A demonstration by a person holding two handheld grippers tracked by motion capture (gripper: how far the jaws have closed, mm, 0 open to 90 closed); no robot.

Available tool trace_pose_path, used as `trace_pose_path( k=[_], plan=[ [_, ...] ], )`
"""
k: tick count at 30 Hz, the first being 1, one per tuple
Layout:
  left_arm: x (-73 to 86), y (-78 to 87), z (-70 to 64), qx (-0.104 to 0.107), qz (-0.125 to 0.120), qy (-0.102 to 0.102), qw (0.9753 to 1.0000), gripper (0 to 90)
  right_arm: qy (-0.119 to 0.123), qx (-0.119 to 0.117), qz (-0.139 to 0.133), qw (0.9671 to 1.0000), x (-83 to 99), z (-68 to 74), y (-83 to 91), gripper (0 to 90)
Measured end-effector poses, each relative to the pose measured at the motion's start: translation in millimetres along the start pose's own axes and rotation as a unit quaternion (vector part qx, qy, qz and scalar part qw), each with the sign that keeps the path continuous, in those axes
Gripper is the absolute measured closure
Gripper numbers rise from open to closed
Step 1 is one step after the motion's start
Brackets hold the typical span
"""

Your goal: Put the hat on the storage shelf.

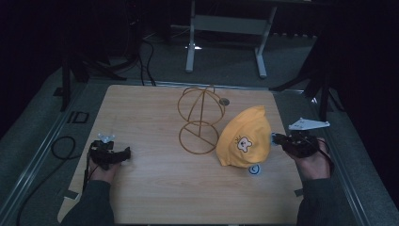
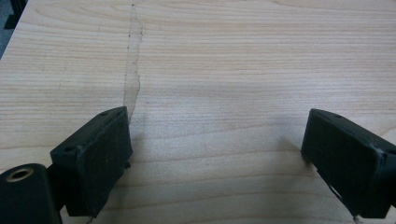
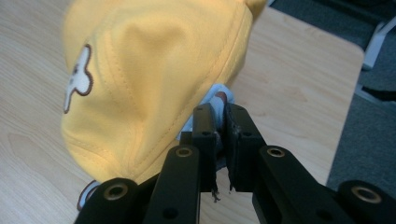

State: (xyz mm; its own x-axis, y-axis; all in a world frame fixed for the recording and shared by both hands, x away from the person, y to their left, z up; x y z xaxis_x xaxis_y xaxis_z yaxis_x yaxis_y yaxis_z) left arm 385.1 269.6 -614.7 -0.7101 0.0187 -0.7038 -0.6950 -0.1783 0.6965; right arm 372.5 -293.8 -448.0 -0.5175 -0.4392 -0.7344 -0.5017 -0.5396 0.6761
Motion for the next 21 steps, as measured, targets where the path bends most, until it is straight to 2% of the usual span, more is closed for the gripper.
trace_pose_path(
  k=[5, 10, 14, 17, 19, 21],
  plan=[
    [0.0, 0.0, 0.0, 0.0, 0.0, 0.0, 1.0, 8.6, 0.013, 0.014, 0.0, 0.9998, -15.9, 0.1, 8.4, 83.5],
    [0.0, 0.0, 0.0, 0.0, 0.0, 0.0, 1.0, 8.6, 0.013, 0.025, 0.007, 0.9996, -26.3, -1.3, 5.9, 83.5],
    [0.1, 0.1, 0.1, 0.0, 0.001, -0.001, 1.0, 8.6, 0.008, 0.045, 0.013, 0.9989, -47.1, -3.1, -0.5, 83.5],
    [0.0, 0.1, 0.2, 0.0, 0.0, -0.001, 1.0, 8.6, 0.011, 0.053, 0.018, 0.9984, -54.9, -3.5, -4.2, 83.4],
    [-0.1, 0.1, 0.0, 0.0, 0.0, 0.0, 1.0, 8.6, 0.013, 0.057, 0.029, 0.9979, -63.7, -7.2, -14.3, 83.1],
    [-0.1, 0.1, 0.0, 0.0, 0.0, 0.0, 1.0, 8.6, 0.003, 0.059, 0.032, 0.9978, -67.7, -12.9, -23.4, 82.7]
  ],
)
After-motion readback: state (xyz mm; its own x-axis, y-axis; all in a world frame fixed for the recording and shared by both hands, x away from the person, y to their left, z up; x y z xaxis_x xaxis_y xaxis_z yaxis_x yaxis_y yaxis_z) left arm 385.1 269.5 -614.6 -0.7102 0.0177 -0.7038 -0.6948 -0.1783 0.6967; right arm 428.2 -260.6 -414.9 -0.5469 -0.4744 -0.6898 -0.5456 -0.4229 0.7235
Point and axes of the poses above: each handheld gripper's, and its own axes: y roughly backward along the jaws, x roughly out of its underside, z roughly to its left, the point moved 7 cm from there along -y, roughly forward along the jaws, and after that the axes turned 12 degrees about -x, right-handed, at the moved point
